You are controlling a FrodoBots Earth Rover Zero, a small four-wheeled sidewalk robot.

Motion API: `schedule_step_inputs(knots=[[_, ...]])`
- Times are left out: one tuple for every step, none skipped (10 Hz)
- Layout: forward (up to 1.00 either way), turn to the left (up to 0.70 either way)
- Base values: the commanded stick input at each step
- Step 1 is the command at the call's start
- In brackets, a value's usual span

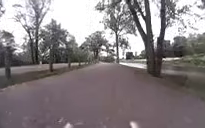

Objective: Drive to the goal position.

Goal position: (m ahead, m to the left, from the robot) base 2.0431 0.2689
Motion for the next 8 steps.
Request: schedule_step_inputs(knots=[[0.7,0.0],[0.7,0.0],[0.7,0.0],[0.7,0.0],[0.7,0.0],[0.7,0.0],[0.7,0.0],[0.7,0.0]])
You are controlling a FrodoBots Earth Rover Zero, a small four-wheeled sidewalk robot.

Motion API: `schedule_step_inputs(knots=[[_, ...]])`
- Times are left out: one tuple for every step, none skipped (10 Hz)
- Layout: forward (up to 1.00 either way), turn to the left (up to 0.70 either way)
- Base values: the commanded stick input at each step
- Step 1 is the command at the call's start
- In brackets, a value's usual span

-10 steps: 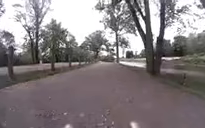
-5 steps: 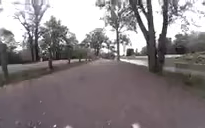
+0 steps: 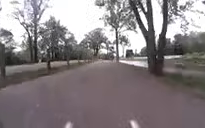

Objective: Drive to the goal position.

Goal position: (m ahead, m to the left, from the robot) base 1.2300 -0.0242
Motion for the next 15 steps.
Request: schedule_step_inputs(knots=[[0.7,0.0],[0.7,0.0],[0.7,0.0],[0.7,0.0],[0.7,0.0],[0.7,0.0],[0.7,0.0],[0.7,0.0],[0.7,0.0],[0.7,0.0],[0.7,0.0],[0.7,0.0],[0.7,0.0],[0.7,0.0],[0.7,0.0]])
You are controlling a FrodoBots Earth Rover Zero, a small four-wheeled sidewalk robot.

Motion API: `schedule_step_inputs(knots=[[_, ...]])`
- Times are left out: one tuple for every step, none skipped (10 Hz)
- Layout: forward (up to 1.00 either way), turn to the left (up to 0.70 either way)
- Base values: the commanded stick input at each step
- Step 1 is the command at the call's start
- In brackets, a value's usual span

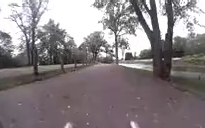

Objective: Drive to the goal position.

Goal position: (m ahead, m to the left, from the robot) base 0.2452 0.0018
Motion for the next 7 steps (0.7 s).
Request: schedule_step_inputs(knots=[[0.7,0.0],[0.7,0.0],[0.7,0.0],[0.7,0.0],[0.7,0.0],[0.7,0.0],[0.7,0.0]])
